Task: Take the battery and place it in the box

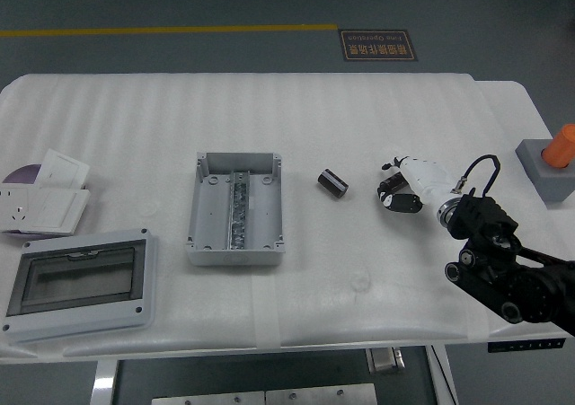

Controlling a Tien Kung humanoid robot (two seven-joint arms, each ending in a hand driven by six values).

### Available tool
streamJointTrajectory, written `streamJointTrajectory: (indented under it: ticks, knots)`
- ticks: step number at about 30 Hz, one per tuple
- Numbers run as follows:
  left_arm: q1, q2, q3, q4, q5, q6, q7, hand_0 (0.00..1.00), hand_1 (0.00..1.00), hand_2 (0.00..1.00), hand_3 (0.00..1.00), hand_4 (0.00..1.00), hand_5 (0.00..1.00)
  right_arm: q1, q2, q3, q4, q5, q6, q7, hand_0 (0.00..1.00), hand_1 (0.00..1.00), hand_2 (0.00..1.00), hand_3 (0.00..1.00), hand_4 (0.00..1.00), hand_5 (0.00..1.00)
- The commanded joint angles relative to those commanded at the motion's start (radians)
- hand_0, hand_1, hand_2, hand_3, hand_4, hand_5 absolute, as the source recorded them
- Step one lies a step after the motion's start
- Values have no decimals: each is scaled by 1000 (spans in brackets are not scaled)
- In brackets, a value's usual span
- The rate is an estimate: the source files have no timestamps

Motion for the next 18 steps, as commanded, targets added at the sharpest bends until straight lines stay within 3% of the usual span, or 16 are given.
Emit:
streamJointTrajectory:
  ticks: [3,4,13,18]
  knots:
    - [0,0,1,0,-1,0,-2,657,674,604,620,549,667,0,0,-2,0,1,-2,1,529,730,813,758,407,293]
    - [-1,0,0,0,1,0,-2,657,674,604,620,553,670,0,0,-3,-1,1,-4,2,466,707,792,740,283,227]
    - [-2,-1,0,0,3,1,-8,657,674,605,621,553,673,-3,1,-5,3,4,-19,12,443,689,770,732,238,201]
    - [-3,-1,1,0,5,1,-9,656,674,605,621,552,675,-9,-2,8,40,12,-38,20,431,676,757,728,213,191]
